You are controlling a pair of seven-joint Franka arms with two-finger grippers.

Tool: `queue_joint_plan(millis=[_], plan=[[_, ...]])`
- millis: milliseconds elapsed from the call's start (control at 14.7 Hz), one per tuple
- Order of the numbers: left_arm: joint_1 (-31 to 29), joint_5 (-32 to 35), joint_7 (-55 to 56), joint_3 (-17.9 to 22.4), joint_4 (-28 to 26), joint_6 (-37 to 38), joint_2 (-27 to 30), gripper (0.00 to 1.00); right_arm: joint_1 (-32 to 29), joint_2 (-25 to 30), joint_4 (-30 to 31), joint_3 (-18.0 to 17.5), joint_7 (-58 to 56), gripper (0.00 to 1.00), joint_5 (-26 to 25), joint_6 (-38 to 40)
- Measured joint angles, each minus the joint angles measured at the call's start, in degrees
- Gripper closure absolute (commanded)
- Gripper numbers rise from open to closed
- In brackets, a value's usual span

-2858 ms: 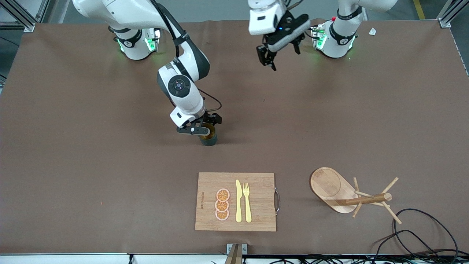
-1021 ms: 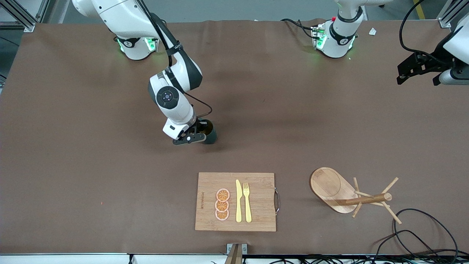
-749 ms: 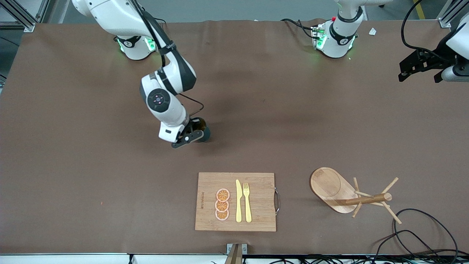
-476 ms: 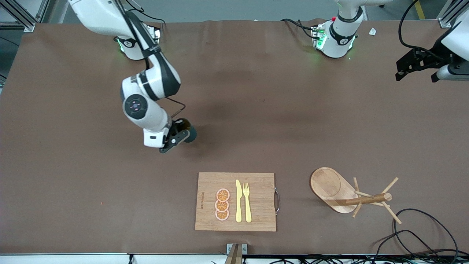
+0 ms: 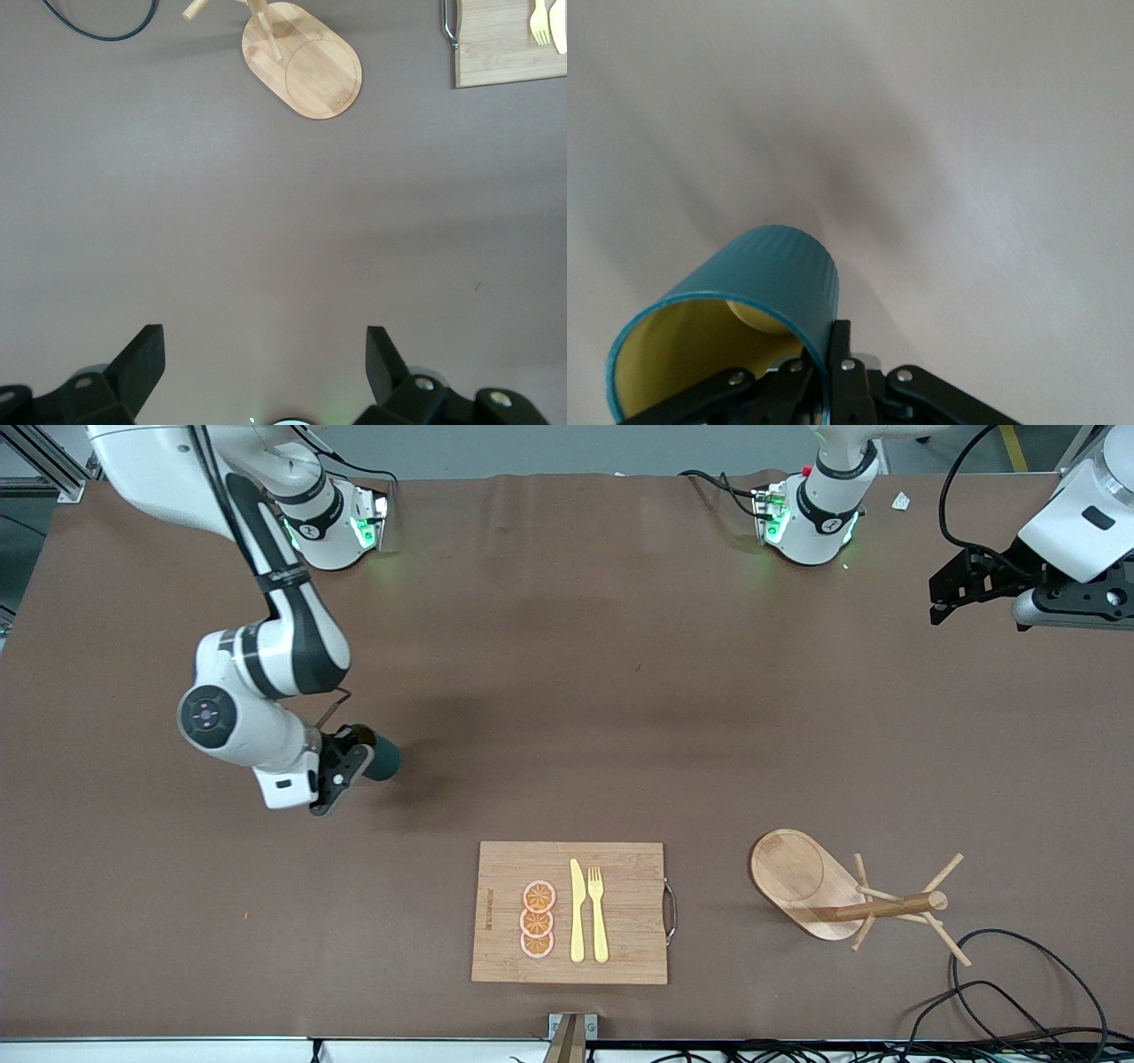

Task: Transfer cup from left to right arm and place
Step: 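Carry the mug with the right gripper away from the cutting board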

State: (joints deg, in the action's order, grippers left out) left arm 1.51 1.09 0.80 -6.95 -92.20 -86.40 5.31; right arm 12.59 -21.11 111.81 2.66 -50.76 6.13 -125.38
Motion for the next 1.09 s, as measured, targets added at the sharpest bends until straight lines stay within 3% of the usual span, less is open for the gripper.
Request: queue_joint_plan(millis=[272,612,1089], plan=[[-0.6,0.0,-0.7,0.3,-0.1,0.0,0.0,0.0,-5.2,1.0,1.7,0.0,-4.9,1.0,-8.2,0.0],[-1.4,0.0,-0.8,0.3,-0.1,-0.1,0.0,0.0,-12.3,2.8,3.3,0.0,-15.2,0.99,-9.5,-1.2],[-1.4,0.0,-0.8,0.3,-0.2,-0.1,0.0,0.0,-17.2,2.8,9.1,0.0,-16.7,0.99,-11.8,-12.1]])
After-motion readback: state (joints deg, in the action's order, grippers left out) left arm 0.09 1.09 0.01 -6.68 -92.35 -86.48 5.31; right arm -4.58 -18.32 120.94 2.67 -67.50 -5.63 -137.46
